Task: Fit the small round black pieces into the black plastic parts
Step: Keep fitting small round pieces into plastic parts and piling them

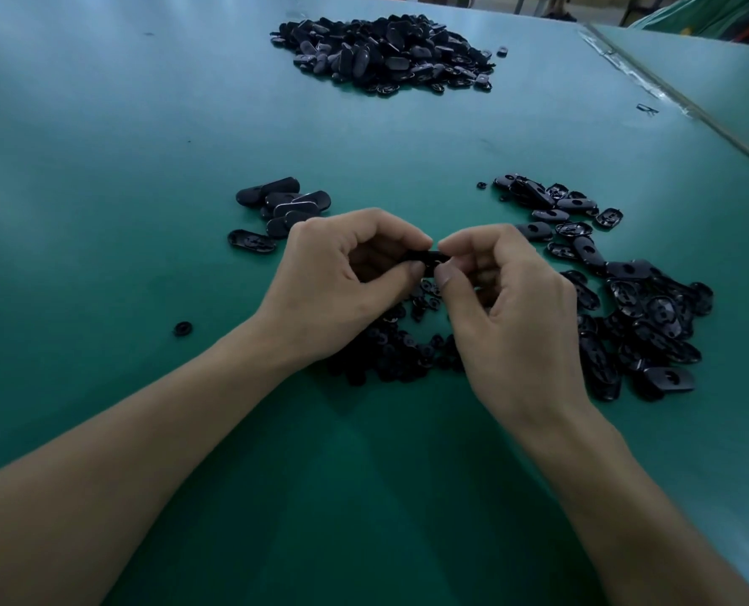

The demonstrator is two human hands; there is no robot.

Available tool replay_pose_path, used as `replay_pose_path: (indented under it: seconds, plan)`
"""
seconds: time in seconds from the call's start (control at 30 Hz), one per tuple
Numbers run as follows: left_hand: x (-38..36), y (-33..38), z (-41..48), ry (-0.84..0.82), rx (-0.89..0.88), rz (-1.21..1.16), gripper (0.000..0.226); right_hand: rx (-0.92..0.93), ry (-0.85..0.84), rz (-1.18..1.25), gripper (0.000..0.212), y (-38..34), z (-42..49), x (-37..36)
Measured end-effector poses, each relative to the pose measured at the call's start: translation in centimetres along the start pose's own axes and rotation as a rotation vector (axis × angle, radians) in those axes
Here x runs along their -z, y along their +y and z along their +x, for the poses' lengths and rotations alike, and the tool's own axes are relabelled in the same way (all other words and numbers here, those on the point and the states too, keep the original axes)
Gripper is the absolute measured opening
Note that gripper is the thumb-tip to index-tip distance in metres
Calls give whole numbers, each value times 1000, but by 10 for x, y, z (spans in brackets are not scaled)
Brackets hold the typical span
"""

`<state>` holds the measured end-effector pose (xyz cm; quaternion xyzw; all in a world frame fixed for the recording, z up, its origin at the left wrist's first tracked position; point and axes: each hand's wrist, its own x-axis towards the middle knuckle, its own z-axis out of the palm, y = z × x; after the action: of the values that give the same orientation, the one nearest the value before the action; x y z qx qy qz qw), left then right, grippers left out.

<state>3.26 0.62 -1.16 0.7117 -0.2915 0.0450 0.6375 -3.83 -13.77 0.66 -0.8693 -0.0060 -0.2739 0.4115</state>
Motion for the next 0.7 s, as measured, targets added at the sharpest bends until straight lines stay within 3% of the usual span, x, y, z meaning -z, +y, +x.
replay_pose_path:
  seconds: [0.27,0.7]
  plan:
    - [-1,2,-1,-4,-123,172,20,-33,-13,-11,29,-3,0,2]
    - [0,-1,-1,-67,-115,211,18,-24,31,-54,25,-3,-1,2]
